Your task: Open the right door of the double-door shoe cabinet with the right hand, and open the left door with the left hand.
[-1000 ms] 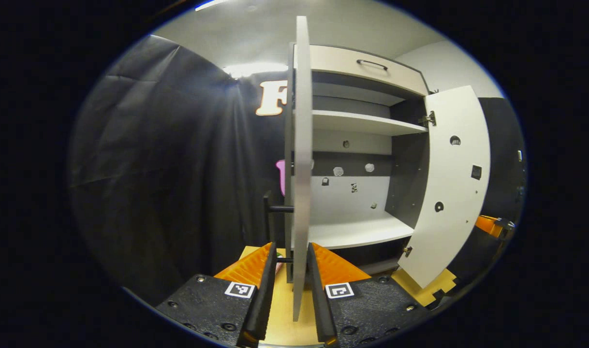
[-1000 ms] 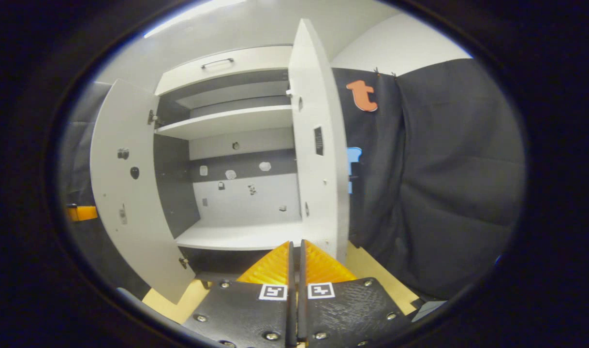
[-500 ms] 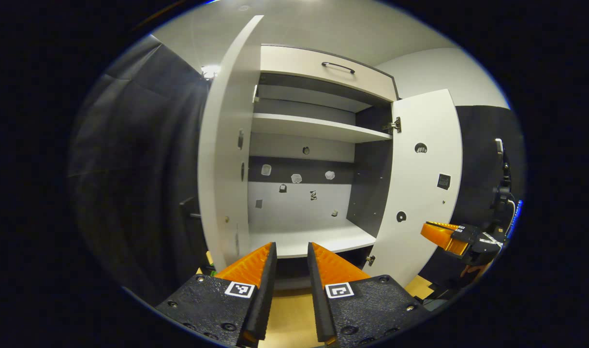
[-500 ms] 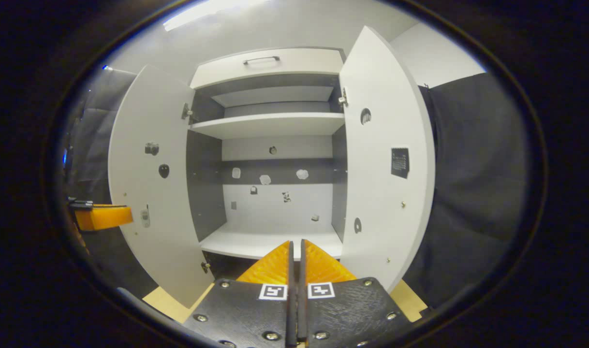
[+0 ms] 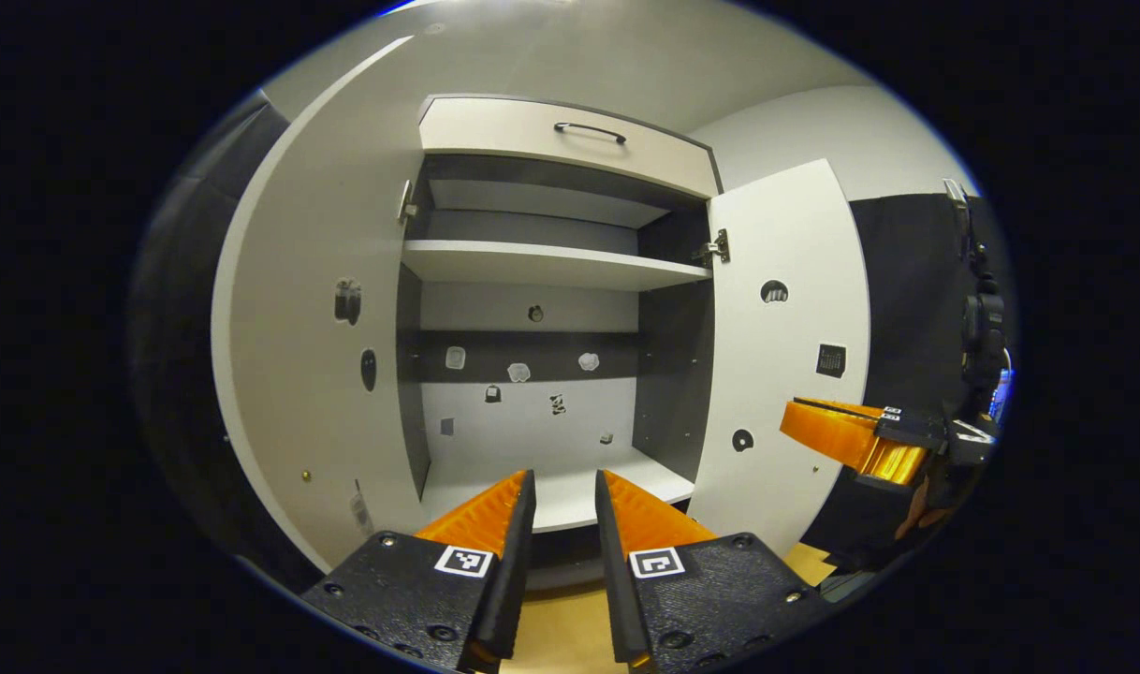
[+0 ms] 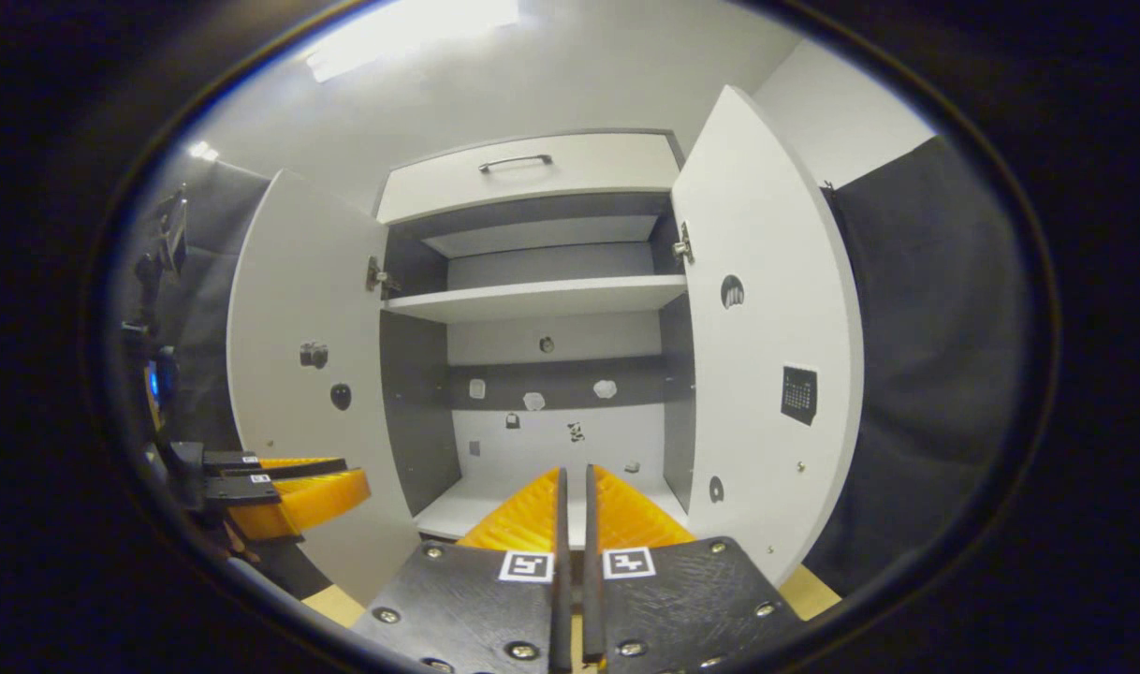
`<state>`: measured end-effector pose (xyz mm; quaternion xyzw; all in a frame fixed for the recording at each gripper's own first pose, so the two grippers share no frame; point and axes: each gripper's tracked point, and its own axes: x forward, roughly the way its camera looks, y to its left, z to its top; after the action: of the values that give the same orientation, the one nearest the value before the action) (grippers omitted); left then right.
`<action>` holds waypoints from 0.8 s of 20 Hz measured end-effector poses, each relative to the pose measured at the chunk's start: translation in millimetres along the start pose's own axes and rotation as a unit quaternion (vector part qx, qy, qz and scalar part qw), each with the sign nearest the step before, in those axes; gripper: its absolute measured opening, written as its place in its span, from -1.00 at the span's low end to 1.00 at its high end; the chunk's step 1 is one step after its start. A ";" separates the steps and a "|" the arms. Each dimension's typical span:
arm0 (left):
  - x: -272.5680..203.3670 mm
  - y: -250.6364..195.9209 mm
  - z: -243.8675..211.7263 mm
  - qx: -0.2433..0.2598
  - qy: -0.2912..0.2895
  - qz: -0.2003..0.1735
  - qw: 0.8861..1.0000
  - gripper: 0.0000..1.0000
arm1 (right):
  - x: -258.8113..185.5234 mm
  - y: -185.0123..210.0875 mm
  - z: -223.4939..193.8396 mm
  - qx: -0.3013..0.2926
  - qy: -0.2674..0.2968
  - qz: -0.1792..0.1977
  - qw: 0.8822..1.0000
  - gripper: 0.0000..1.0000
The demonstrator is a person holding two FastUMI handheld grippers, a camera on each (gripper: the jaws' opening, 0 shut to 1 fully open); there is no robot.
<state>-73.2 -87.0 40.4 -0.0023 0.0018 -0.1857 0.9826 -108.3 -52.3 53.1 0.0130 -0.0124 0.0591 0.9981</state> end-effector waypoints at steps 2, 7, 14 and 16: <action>5.0 -9.9 -2.8 0.004 0.004 -0.011 1.000 -0.04 | 0.4 -0.3 -0.7 0.000 0.001 0.002 1.000 -0.66; 14.4 -18.0 0.9 -0.011 -0.012 -0.013 1.000 0.56 | -3.8 2.8 0.2 -0.004 0.000 0.011 1.000 0.41; 20.7 -24.8 -0.6 -0.011 -0.016 -0.013 1.000 0.82 | -6.6 -3.1 0.4 -0.006 -0.001 -0.002 1.000 0.90; 22.5 -28.8 -0.5 -0.016 -0.015 -0.020 1.000 0.82 | -7.6 -5.0 -0.8 -0.009 -0.001 -0.006 1.000 0.90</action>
<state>-62.7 -122.0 39.9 -0.0203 -0.0103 -0.2051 0.9785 -115.2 -58.1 52.0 0.0046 -0.0143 0.0525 0.9985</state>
